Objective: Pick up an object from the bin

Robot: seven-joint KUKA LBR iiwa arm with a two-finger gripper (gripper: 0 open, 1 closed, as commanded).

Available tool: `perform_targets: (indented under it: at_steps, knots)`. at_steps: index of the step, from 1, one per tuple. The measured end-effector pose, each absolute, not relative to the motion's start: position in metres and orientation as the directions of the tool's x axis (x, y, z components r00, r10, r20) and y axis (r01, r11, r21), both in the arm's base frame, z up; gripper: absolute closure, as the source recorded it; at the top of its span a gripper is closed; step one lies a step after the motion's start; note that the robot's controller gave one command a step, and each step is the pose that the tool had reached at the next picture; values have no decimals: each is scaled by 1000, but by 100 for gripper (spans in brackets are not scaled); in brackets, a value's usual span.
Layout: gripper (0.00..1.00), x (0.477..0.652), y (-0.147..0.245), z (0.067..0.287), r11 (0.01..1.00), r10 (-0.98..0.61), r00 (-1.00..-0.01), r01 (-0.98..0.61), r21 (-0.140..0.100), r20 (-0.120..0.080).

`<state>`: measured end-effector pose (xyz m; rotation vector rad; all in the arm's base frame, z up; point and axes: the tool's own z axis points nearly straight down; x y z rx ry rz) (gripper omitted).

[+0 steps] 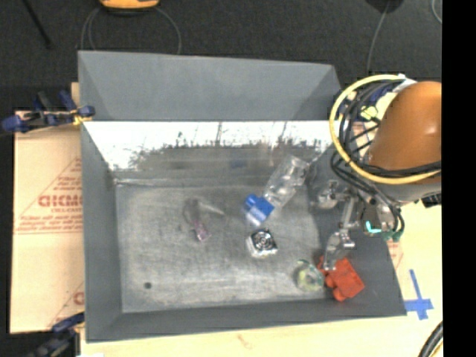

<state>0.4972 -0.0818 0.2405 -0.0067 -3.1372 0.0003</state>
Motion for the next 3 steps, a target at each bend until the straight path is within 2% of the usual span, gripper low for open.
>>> perform_targets:
  at_steps: [1,2,3]
  knots:
    - [0,535,-54,106,1000,2,-1000,2,0,3]
    - [0,543,-44,93,994,110,-994,110,-1,-8]
    - [0,538,-32,74,961,276,-961,276,2,-11]
